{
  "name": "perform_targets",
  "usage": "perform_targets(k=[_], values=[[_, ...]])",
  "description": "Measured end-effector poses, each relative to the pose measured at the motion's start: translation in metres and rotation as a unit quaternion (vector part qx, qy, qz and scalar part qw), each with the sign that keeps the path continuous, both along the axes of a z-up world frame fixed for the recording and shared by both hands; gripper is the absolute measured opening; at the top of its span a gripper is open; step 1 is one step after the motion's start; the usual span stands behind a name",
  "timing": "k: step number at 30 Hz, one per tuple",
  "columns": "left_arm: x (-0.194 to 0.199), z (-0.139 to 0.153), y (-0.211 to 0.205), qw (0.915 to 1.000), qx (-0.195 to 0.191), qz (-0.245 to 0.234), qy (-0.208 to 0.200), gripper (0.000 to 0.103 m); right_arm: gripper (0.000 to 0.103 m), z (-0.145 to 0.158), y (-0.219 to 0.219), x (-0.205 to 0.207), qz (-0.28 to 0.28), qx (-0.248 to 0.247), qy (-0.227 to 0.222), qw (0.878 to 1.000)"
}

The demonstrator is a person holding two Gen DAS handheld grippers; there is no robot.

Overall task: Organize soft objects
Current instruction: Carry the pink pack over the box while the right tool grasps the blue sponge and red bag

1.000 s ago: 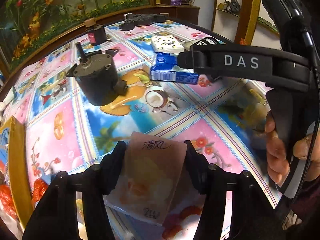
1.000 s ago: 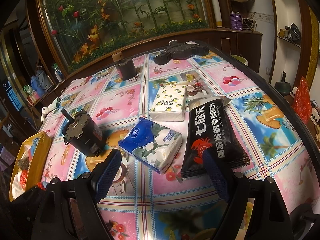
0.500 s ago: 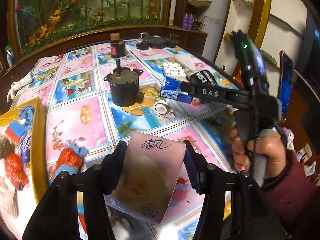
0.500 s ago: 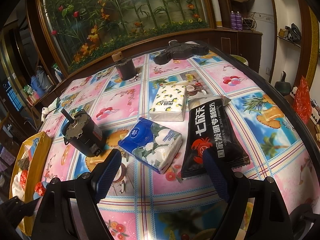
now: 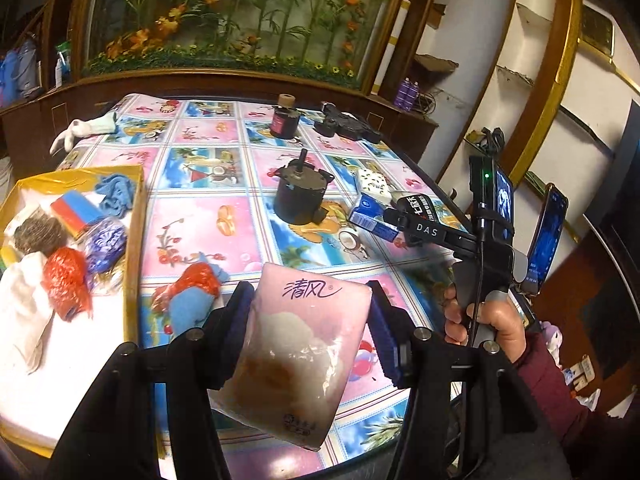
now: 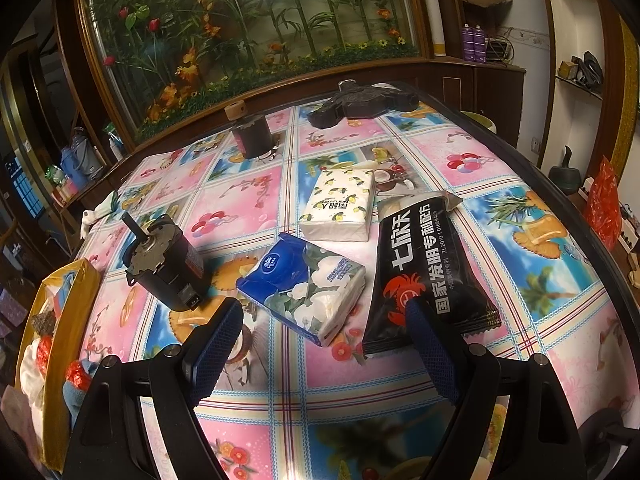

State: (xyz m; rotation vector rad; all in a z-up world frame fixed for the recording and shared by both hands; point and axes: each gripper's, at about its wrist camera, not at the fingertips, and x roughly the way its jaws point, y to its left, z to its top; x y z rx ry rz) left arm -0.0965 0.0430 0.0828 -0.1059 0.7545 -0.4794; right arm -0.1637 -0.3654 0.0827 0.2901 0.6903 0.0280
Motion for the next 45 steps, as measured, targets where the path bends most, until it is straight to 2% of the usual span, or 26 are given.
perform_targets(k=[16,21,24,27,30,34,38,43,44,45], values=[[-0.016,0.010,0.036,0.9992,-0.028,0.024,-0.018,0.055,0.084,0.001,0.009,0.003,0.000,-0.026,0.000,1.000],[-0.024,0.017,0.066,0.9975,-0.039,0.051,-0.029,0.055,0.084,0.017,0.009,-0.017,0.002,-0.007,-0.033,0.999],[-0.028,0.016,0.087,0.9959,-0.046,0.071,-0.034,0.055,0.084,0.027,0.019,-0.032,0.044,0.016,-0.034,0.998],[-0.029,0.011,0.104,0.9943,-0.051,0.088,-0.032,0.055,0.084,0.023,0.048,-0.032,0.119,0.020,-0.004,0.993],[-0.030,0.005,0.119,0.9929,-0.053,0.103,-0.027,0.055,0.084,0.009,0.088,-0.026,0.191,0.023,0.038,0.981],[-0.034,0.003,0.132,0.9912,-0.045,0.120,-0.036,0.055,0.082,-0.001,0.130,-0.021,0.244,0.056,0.077,0.965],[-0.035,0.001,0.147,0.9888,-0.031,0.140,-0.042,0.055,0.069,-0.006,0.163,-0.008,0.255,0.078,0.109,0.958],[-0.030,-0.008,0.167,0.9850,-0.014,0.169,-0.034,0.055,0.067,-0.006,0.194,0.007,0.249,0.049,0.112,0.961],[-0.028,-0.010,0.172,0.9839,-0.013,0.176,-0.029,0.055,0.060,-0.006,0.198,0.007,0.250,0.046,0.112,0.961],[-0.027,-0.012,0.179,0.9826,-0.013,0.184,-0.024,0.055,0.046,-0.006,0.205,0.007,0.253,0.041,0.112,0.960]])
